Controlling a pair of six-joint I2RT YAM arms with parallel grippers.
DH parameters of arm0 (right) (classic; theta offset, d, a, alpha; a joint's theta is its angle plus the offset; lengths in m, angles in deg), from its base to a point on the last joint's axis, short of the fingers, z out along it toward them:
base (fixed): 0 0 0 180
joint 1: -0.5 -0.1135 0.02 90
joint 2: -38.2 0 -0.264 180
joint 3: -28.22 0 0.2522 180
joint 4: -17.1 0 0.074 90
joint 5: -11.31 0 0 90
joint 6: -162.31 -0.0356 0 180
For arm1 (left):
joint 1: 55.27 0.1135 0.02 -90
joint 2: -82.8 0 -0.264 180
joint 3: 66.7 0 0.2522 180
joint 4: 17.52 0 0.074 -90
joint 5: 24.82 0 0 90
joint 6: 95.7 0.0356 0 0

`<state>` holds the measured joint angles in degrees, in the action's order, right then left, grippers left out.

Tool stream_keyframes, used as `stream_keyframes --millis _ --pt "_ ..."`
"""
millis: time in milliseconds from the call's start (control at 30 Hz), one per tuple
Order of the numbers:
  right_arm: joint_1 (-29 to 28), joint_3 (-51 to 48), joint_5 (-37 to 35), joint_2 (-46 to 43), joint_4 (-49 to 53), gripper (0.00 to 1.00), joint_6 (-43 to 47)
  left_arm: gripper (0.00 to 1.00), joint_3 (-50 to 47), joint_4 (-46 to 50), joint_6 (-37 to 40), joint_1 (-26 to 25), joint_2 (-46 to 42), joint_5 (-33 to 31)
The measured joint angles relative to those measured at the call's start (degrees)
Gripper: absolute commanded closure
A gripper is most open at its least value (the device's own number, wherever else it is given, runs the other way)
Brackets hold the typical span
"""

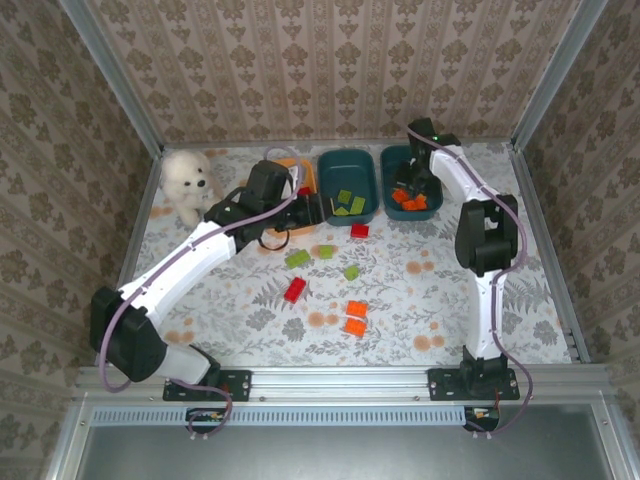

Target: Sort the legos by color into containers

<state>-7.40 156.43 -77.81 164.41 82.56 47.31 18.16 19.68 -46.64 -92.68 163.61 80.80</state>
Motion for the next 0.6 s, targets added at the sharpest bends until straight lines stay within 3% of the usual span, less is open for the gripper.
stream_keyframes --millis 267,433,600 --pt "-3.0 -2.1 -0.2 -16.8 -1.7 0.38 1.3 0.38 -4.0 6.6 2.7 1.0 -3.8 -2.2" --pt "-7.1 -17.2 -0.6 -32.2 -6.4 0.38 2.3 0.39 -7.1 12.5 4.2 1.8 -4.9 -4.0" --pt "-13.9 -39.2 2.4 -48.0 -12.5 0.37 1.7 0.39 -9.3 15.3 6.5 0.5 -3.9 -5.3"
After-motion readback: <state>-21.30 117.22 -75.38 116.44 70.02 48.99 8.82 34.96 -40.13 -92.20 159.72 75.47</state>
